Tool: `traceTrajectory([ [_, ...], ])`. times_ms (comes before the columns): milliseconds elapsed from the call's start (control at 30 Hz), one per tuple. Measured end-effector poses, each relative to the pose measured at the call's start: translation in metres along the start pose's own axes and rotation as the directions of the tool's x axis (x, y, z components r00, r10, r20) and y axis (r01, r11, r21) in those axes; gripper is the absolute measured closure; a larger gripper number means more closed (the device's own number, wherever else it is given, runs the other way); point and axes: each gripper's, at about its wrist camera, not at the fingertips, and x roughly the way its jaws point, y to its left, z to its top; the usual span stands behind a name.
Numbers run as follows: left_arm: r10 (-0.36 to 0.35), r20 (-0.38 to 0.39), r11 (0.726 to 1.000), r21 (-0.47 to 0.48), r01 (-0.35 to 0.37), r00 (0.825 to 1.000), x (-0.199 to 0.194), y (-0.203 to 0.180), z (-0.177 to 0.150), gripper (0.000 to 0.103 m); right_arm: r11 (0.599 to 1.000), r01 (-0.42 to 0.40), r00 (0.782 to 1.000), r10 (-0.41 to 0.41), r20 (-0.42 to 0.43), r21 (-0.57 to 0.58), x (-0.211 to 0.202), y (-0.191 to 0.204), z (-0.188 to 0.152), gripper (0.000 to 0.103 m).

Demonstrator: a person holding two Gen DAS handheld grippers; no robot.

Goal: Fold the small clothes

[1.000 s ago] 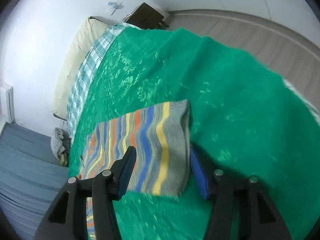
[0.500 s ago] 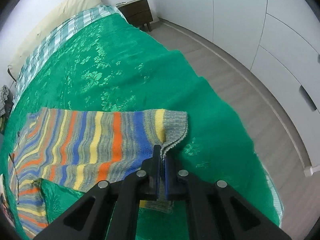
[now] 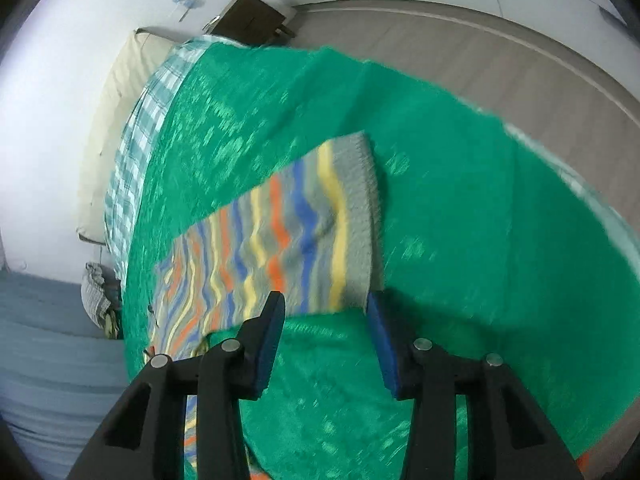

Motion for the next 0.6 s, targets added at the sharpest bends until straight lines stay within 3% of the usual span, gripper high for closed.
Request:
traceTrajectory([
  [100, 0.004, 0.002, 1.0, -0.002, -0.004, 1.0, 0.0, -0.001, 0.0, 0.0, 0.99, -0.048, 0.996, 0.038, -0.076, -0.132, 0.017, 0.038, -0.028, 0.059],
  [200, 0.008, 0.005, 1.0, -0.005, -0.008, 1.0, 0.001, -0.001, 0.0, 0.0, 0.955, -0.157, 0.975, 0.11, -0.193, -0.25, 0.05, 0.083, -0.06, 0.059],
  [267, 0.005, 0.005, 1.0, -0.004, -0.005, 1.0, 0.0, -0.001, 0.0, 0.0, 0.932, -0.196, 0.967, 0.132, -0.217, -0.306, 0.075, 0.109, -0.074, 0.059],
  [367, -0.003, 0.003, 1.0, 0.002, 0.003, 1.0, -0.001, 0.001, -0.001, 0.0, 0.919, -0.216, 0.965, 0.15, -0.214, -0.329, 0.114, 0.126, -0.086, 0.059],
  [433, -0.003, 0.003, 1.0, 0.005, 0.003, 1.0, -0.002, 0.002, -0.002, 0.0, 0.921, -0.264, 0.949, 0.195, -0.247, -0.288, 0.129, 0.119, -0.091, 0.059],
  [467, -0.003, 0.002, 1.0, 0.005, 0.003, 1.0, -0.002, 0.001, -0.002, 0.0, 0.913, -0.298, 0.936, 0.222, -0.274, -0.279, 0.137, 0.117, -0.092, 0.071],
  [500, -0.003, 0.002, 1.0, 0.004, 0.003, 1.0, -0.002, 0.001, -0.002, 0.0, 0.906, -0.281, 0.941, 0.197, -0.274, -0.315, 0.139, 0.118, -0.094, 0.1],
  [533, -0.004, 0.002, 1.0, 0.004, 0.004, 1.0, -0.002, 0.002, -0.002, 0.0, 0.905, -0.214, 0.961, 0.128, -0.245, -0.368, 0.137, 0.118, -0.095, 0.098],
  [600, -0.004, 0.0, 1.0, 0.003, 0.004, 1.0, -0.001, 0.001, -0.002, 0.0, 0.904, -0.15, 0.977, 0.072, -0.203, -0.4, 0.127, 0.115, -0.097, 0.099],
])
